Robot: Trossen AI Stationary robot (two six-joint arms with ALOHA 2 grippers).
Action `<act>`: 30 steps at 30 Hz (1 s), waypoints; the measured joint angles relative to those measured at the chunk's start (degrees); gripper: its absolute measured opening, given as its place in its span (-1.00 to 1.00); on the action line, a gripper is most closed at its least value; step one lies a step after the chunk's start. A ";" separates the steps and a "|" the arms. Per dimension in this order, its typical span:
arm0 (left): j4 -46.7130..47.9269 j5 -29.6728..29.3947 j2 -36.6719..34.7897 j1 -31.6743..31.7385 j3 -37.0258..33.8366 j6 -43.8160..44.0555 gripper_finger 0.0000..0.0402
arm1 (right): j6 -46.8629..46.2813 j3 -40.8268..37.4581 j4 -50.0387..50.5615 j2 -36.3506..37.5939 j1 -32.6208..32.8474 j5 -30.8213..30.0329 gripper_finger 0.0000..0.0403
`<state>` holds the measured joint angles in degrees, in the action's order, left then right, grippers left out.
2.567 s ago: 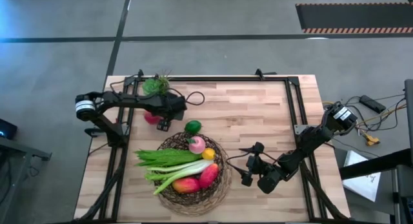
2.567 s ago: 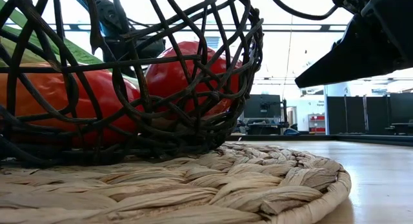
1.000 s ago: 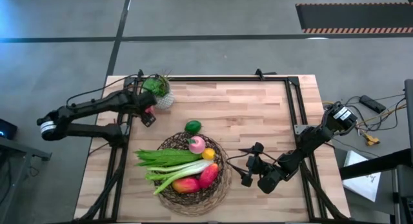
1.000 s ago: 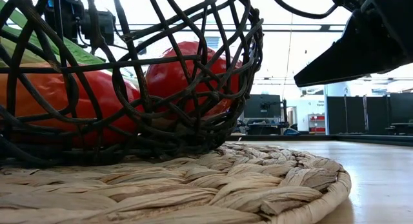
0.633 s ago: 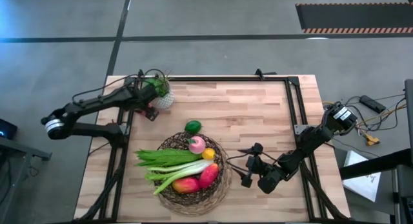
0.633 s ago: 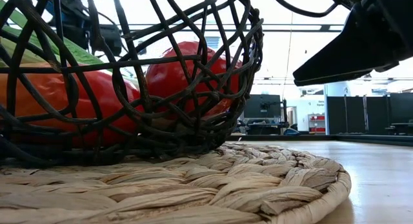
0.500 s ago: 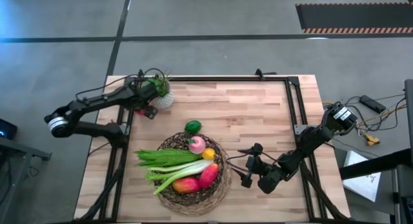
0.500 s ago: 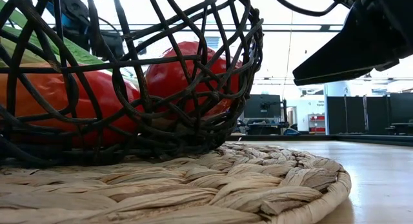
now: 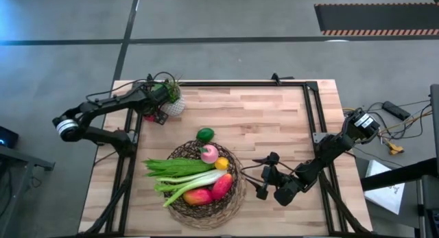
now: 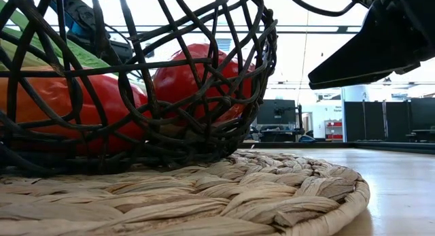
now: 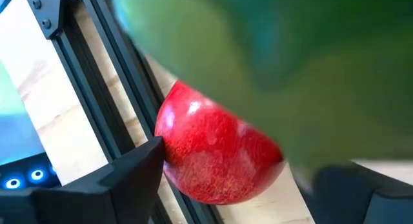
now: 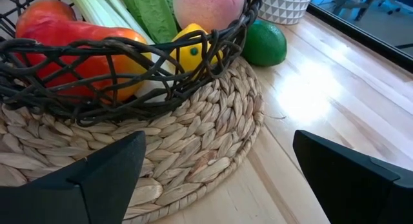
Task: Build produce basket
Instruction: Put the apple into the mesh basket
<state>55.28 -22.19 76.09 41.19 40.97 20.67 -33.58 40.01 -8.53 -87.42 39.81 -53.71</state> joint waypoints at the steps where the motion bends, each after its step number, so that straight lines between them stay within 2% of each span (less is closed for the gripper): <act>1: -0.06 -0.12 0.11 0.00 0.00 0.00 0.50 | 0.02 0.00 0.02 0.00 0.01 0.00 0.91; 5: -0.04 -0.91 0.69 0.00 0.00 0.44 0.50 | 0.09 0.00 0.00 0.00 0.02 0.00 0.91; 9: 1.23 -5.29 2.52 0.04 -0.22 3.51 0.49 | 0.11 0.00 -0.39 0.00 0.02 0.15 0.91; 18: -0.50 -7.46 6.00 -0.02 0.11 4.53 0.49 | 0.13 0.00 -1.08 0.00 0.02 0.17 0.91; 26: 3.86 -1.61 0.56 -0.28 -0.39 4.17 0.49 | 0.14 0.00 -1.25 0.00 0.04 1.44 0.91; 30: 6.69 4.59 -3.51 -0.94 -0.68 4.39 0.49 | 0.15 0.00 -1.35 0.02 0.04 1.44 0.91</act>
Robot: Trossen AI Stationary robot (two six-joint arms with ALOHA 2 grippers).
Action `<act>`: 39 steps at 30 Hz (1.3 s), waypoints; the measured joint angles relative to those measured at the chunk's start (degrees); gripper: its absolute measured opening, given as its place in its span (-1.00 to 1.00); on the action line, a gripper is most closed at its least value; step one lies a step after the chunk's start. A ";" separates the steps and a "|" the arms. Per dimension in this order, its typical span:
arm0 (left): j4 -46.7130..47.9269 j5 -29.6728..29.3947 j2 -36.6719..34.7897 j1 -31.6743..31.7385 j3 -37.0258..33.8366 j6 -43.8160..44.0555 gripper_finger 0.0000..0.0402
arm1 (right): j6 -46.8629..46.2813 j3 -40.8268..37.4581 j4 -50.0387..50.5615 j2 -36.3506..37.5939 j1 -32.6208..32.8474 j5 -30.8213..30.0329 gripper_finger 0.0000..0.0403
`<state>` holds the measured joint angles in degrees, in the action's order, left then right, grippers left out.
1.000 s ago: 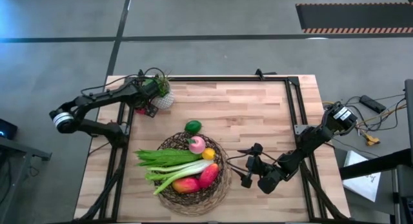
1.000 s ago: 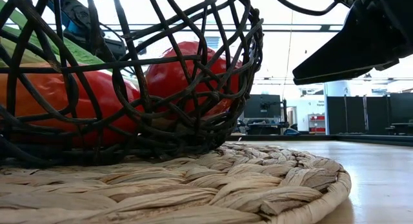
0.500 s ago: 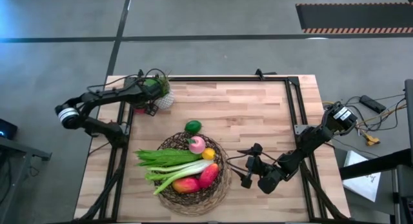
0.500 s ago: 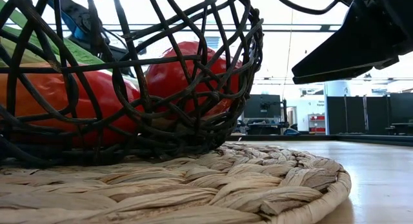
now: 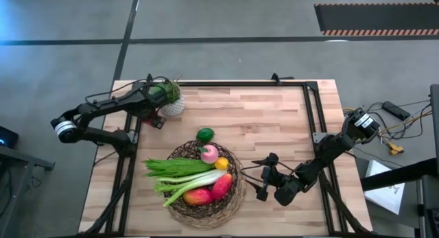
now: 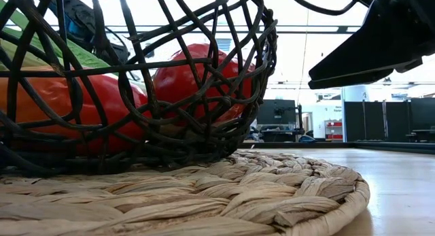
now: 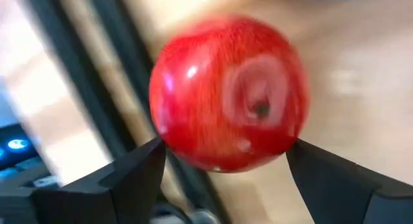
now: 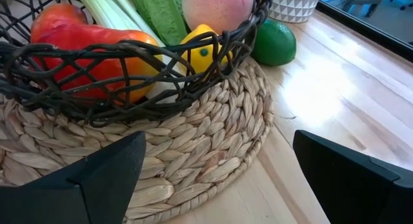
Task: Build produce basket
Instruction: Put the apple into the mesh basket
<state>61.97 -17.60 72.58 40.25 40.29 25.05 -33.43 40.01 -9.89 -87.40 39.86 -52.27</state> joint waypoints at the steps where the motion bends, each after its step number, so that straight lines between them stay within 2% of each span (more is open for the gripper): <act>1: 0.19 1.43 -1.16 -0.28 0.05 -0.10 0.49 | -0.01 0.00 -0.08 0.00 0.00 0.00 0.91; 4: 0.34 5.99 -4.36 -1.34 -0.13 -0.22 0.49 | 0.01 0.00 -0.07 0.00 0.00 0.00 0.91; 8: -0.20 8.05 -8.14 -3.98 0.14 -0.30 0.49 | 0.32 0.00 -0.53 0.00 0.00 0.00 0.91; 15: -1.08 7.86 -11.74 -9.72 0.24 -0.03 0.49 | 0.66 0.00 -0.94 0.00 0.00 0.00 0.91; 21: -5.60 7.54 -12.56 -11.86 0.24 0.12 0.49 | 0.66 0.00 -1.12 0.00 0.00 0.00 0.91; 24: -8.01 8.40 -12.74 -12.59 0.24 -0.34 0.49 | 0.64 0.00 -1.12 0.00 0.00 0.00 0.91; 39: -8.05 8.41 -12.74 -12.60 0.24 -0.37 0.49 | 0.54 0.00 -1.10 0.00 -0.21 -0.07 0.91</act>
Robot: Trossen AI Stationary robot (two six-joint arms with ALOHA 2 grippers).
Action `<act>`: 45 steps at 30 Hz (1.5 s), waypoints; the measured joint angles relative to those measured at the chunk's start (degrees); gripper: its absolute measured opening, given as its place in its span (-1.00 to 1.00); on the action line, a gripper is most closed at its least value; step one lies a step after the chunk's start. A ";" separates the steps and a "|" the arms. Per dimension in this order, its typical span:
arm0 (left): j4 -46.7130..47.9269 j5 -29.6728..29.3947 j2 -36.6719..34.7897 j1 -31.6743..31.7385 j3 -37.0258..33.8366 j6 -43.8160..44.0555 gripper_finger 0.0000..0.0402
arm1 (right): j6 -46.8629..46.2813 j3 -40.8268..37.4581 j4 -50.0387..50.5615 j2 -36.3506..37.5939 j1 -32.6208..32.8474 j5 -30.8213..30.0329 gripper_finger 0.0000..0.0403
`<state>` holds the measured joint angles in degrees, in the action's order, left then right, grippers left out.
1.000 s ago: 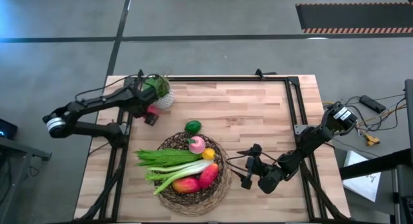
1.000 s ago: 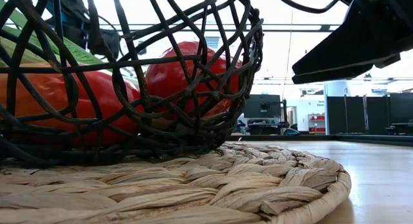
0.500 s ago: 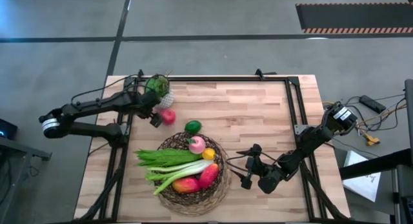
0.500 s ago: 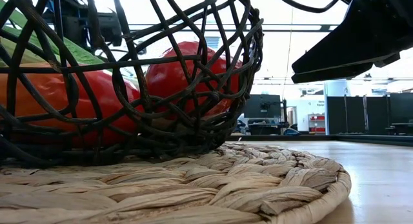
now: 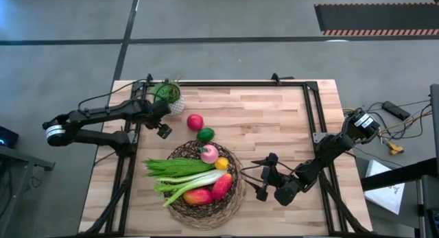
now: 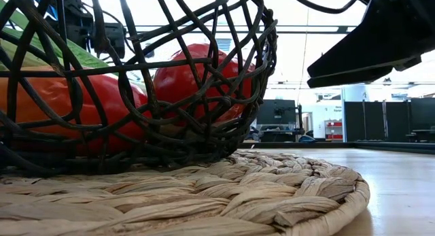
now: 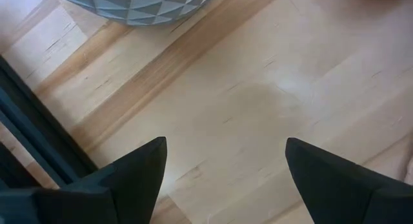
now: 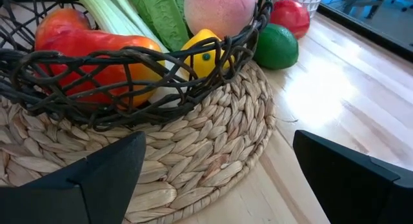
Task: Build produce basket
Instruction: Put the apple into the mesh basket
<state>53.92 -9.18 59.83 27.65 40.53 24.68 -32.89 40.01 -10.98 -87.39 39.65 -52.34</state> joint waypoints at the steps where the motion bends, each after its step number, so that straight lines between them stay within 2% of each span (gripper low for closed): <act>1: 0.00 0.00 0.00 0.00 0.00 0.00 0.49 | -0.51 0.00 -0.04 0.00 -0.25 0.04 0.91; 6: -0.01 0.00 0.00 0.00 0.00 -0.01 0.49 | -0.52 0.00 1.78 2.08 -2.84 -0.39 0.91; 11: -0.02 0.01 0.00 -0.01 0.00 -0.02 0.49 | 6.18 0.00 4.20 10.89 -8.47 1.47 0.91; 13: -0.03 0.01 0.00 -0.01 0.00 -0.03 0.49 | 9.08 0.00 4.44 14.80 -11.98 5.53 0.91; 16: -0.03 0.01 0.00 -0.01 0.00 -0.03 0.49 | 11.33 0.08 4.12 18.96 -19.93 15.64 0.91; 21: -0.04 0.01 0.00 -0.01 0.00 -0.04 0.49 | 14.07 0.07 1.43 18.54 -34.91 30.42 0.91; 25: -0.05 0.01 0.00 -0.01 0.00 -0.05 0.49 | 16.03 0.07 -6.89 13.65 -45.45 41.56 0.91; 28: -0.05 0.01 0.00 -0.01 0.00 -0.05 0.49 | 16.00 0.07 -14.64 7.54 -52.42 50.97 0.91; 31: -0.06 0.01 0.00 -0.01 0.00 -0.06 0.49 | 15.78 3.22 -17.36 0.34 -58.65 59.24 0.91; 35: -0.06 0.01 0.00 -0.01 0.00 -0.06 0.49 | 20.74 11.58 -12.87 -9.76 -64.18 66.04 0.91; 42: -0.06 0.01 0.00 -0.01 0.00 -0.06 0.49 | 33.60 29.82 1.69 -22.55 -70.25 69.33 0.91; 45: -0.06 0.01 0.00 -0.01 0.00 -0.06 0.49 | 36.02 36.94 7.70 -27.01 -70.95 72.20 0.88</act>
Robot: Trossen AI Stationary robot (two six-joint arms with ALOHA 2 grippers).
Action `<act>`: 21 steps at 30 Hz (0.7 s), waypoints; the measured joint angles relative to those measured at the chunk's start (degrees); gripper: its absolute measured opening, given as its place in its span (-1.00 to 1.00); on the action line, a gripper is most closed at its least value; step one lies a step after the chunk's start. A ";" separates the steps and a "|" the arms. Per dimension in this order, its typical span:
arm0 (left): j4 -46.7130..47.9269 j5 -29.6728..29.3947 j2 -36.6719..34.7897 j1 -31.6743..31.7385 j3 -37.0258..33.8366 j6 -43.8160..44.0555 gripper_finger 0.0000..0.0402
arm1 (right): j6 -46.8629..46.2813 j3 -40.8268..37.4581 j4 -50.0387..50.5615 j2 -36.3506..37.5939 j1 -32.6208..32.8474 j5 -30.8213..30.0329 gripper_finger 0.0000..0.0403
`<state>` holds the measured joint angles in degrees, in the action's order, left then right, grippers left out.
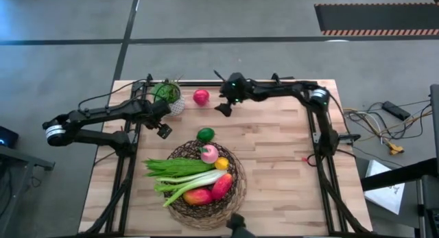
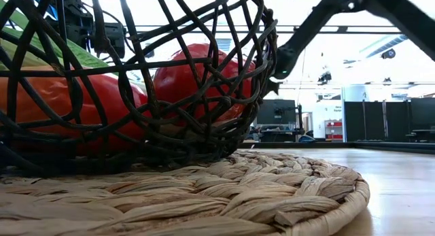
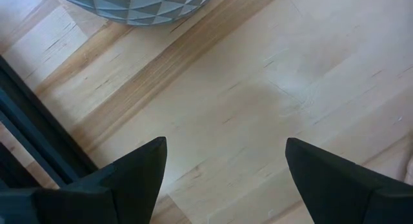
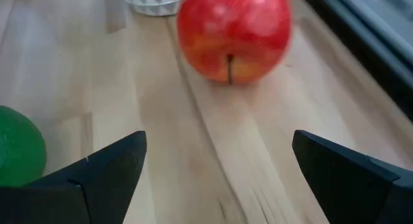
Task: Build produce basket
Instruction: Put the apple into the mesh basket
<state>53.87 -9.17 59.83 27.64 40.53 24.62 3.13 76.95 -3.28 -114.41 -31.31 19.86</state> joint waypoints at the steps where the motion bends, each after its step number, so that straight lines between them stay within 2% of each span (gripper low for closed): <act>1: 0.00 0.00 0.00 0.00 0.00 0.00 0.49 | 0.59 2.20 1.38 -1.26 -0.03 0.17 0.86; 11: 0.00 0.00 0.00 0.00 0.00 0.00 0.49 | 0.15 16.42 6.16 -9.57 0.68 -1.66 0.45; 14: 0.00 0.00 0.00 0.00 0.00 0.00 0.49 | 0.35 18.40 6.27 -10.78 1.19 -1.69 0.33; 21: 0.00 0.00 0.00 0.00 0.00 0.00 0.49 | 7.89 19.46 6.48 -10.87 4.89 -1.68 0.13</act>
<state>53.87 -9.17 59.83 27.64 40.53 24.62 11.02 96.41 3.20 -125.27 -26.42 18.18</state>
